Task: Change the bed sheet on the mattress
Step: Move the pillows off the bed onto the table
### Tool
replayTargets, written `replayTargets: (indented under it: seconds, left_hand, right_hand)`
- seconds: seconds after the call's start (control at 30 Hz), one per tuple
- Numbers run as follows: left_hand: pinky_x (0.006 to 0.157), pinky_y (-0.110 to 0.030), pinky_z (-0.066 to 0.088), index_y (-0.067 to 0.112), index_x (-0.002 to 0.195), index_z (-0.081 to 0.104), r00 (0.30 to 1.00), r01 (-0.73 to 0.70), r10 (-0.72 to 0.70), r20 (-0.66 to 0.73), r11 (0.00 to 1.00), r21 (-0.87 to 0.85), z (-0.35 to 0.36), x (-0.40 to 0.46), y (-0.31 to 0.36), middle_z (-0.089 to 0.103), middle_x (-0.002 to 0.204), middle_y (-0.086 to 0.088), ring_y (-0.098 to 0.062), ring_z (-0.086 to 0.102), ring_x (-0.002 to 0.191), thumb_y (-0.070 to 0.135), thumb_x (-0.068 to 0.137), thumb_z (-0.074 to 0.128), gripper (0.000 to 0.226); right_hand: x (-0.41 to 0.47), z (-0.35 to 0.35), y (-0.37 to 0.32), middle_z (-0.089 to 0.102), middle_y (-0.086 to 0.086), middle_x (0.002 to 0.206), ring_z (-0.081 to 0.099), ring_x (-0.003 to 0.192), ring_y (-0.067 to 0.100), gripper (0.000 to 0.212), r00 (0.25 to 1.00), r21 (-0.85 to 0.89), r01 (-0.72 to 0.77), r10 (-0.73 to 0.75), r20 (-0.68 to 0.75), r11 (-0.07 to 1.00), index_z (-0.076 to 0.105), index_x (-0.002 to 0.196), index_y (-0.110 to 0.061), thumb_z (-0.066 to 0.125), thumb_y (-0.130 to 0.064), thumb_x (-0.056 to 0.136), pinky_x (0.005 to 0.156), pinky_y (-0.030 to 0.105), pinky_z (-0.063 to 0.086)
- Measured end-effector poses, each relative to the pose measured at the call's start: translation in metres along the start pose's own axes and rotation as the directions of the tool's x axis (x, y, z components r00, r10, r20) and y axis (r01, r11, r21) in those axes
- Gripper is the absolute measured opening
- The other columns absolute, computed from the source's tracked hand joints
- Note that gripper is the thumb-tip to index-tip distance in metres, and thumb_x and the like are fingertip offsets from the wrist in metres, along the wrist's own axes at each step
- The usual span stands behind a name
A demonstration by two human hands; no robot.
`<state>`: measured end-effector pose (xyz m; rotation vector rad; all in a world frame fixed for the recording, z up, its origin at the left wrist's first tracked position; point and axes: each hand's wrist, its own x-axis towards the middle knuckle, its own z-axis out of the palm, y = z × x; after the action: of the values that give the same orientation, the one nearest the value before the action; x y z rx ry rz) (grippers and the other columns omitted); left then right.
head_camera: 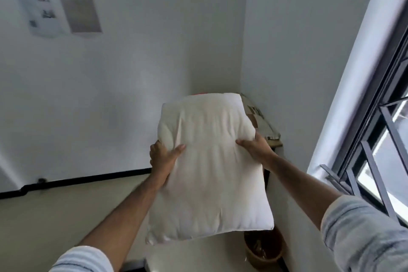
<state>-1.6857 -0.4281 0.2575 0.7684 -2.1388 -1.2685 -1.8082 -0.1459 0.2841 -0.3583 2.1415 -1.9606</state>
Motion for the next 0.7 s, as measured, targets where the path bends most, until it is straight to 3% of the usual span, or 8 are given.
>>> replayTargets:
  seconds: [0.1,0.23,0.37,0.47,0.57,0.63,0.7]
  left_hand:
    - [0.098,-0.055,0.048,0.003,0.121,0.056,1.0,-0.004,0.005,0.028,0.999,-0.036,0.057,0.069,0.021,0.055,0.121,-0.015,-0.038,0.055,0.117,0.078,0.051,0.073,0.103]
    - [0.098,-0.056,0.048,0.005,0.123,0.057,1.0,0.002,-0.001,0.027,0.999,-0.052,0.128,0.164,0.048,0.058,0.123,-0.016,-0.039,0.056,0.118,0.073,0.061,0.08,0.095]
    - [0.097,-0.055,0.05,0.009,0.124,0.059,0.999,-0.026,0.03,0.038,0.993,-0.113,0.191,0.244,0.067,0.061,0.121,-0.013,-0.035,0.059,0.115,0.077,0.056,0.076,0.097]
    - [0.095,-0.051,0.054,0.012,0.122,0.062,0.994,-0.061,0.077,0.081,0.982,-0.18,0.241,0.309,0.077,0.067,0.118,-0.008,-0.031,0.064,0.111,0.076,0.054,0.075,0.094]
    - [0.096,-0.045,0.055,0.018,0.124,0.064,0.985,-0.101,0.13,0.114,0.968,-0.228,0.297,0.376,0.086,0.07,0.117,0.0,-0.021,0.067,0.109,0.073,0.058,0.081,0.087]
    - [0.095,-0.038,0.055,0.013,0.121,0.066,0.968,-0.134,0.183,0.172,0.956,-0.261,0.326,0.407,0.099,0.072,0.114,-0.001,-0.021,0.069,0.108,0.056,0.067,0.086,0.072]
    - [0.098,-0.034,0.051,0.008,0.131,0.061,0.953,-0.144,0.195,0.233,0.965,-0.222,0.358,0.445,0.106,0.068,0.124,-0.006,-0.025,0.064,0.118,0.05,0.074,0.084,0.075]
  right_hand:
    - [0.08,-0.025,-0.008,0.069,-0.001,0.112,0.068,0.095,0.012,0.049,1.0,-0.019,-0.005,0.004,-0.022,1.0,0.057,0.128,-0.017,0.077,-0.008,0.084,0.063,0.017,0.054]
    - [0.197,-0.056,-0.024,0.07,0.003,0.112,0.067,0.109,0.026,0.053,0.999,-0.09,-0.007,0.003,-0.047,0.996,0.058,0.132,-0.011,0.078,-0.005,0.082,0.075,0.023,0.057]
    - [0.292,-0.075,-0.038,0.064,0.0,0.121,0.062,0.113,0.022,0.079,0.988,-0.241,-0.022,-0.016,-0.155,0.97,0.051,0.135,-0.013,0.085,-0.041,0.069,0.098,0.035,0.05]
    - [0.359,-0.087,-0.053,0.052,0.014,0.135,0.052,0.126,0.031,0.067,0.973,-0.398,-0.049,-0.047,-0.228,0.916,0.038,0.14,-0.004,0.074,-0.03,0.09,0.095,0.033,0.042]
    - [0.44,-0.106,-0.062,0.051,0.019,0.142,0.05,0.131,0.034,0.07,0.948,-0.51,-0.062,-0.109,-0.298,0.858,0.037,0.142,-0.003,0.073,-0.033,0.09,0.099,0.035,0.042]
    - [0.489,-0.118,-0.066,0.053,0.02,0.139,0.052,0.128,0.035,0.067,0.939,-0.573,-0.094,-0.12,-0.324,0.814,0.038,0.138,-0.003,0.073,-0.034,0.089,0.098,0.037,0.043]
    - [0.538,-0.126,-0.069,0.052,0.022,0.137,0.051,0.126,0.037,0.064,0.918,-0.663,-0.125,-0.167,-0.36,0.738,0.039,0.137,-0.004,0.072,-0.032,0.091,0.099,0.04,0.044]
